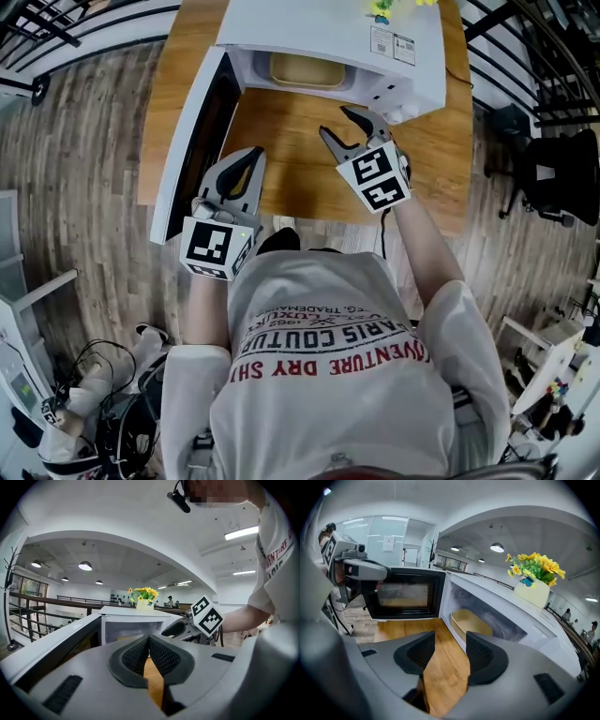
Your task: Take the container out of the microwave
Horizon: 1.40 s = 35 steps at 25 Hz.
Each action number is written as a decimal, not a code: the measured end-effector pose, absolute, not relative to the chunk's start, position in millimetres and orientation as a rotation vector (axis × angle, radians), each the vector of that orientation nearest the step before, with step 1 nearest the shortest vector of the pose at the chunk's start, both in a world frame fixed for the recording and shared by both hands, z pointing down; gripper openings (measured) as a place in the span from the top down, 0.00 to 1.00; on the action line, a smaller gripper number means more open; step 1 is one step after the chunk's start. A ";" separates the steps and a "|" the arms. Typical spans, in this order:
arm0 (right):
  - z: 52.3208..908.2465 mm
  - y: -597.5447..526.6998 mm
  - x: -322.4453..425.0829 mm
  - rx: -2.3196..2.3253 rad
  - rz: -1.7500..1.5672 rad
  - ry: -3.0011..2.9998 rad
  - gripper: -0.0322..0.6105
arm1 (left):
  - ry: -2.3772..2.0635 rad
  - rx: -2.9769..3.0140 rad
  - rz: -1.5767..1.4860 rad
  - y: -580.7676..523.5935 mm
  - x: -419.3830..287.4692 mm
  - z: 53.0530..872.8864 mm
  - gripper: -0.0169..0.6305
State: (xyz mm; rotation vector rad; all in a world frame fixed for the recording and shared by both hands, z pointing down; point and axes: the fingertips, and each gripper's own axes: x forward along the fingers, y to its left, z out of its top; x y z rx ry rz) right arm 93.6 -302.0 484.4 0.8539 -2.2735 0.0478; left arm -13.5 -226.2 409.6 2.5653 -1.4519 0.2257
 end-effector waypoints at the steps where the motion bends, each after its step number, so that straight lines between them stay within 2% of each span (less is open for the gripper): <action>1: 490.4 -308.9 90.8 0.831 0.039 -2.253 0.62 | -1.453 2.560 0.227 -230.4 -15.7 411.6 0.95; 20: 582.1 -389.7 52.0 0.455 -0.197 -1.906 0.61 | -1.429 2.486 0.267 -254.4 -28.4 439.6 0.95; 26: 600.3 -398.1 53.7 0.378 -0.283 -1.830 0.75 | -1.420 2.490 0.290 -258.1 -29.0 445.1 0.95; 28: 601.2 -401.2 57.6 0.381 -0.315 -1.819 0.84 | -1.414 2.495 0.302 -257.0 -27.8 446.5 0.95; 35: 599.7 -393.4 52.9 0.331 -0.345 -1.850 0.88 | -1.421 2.480 0.308 -256.6 -36.9 449.3 0.95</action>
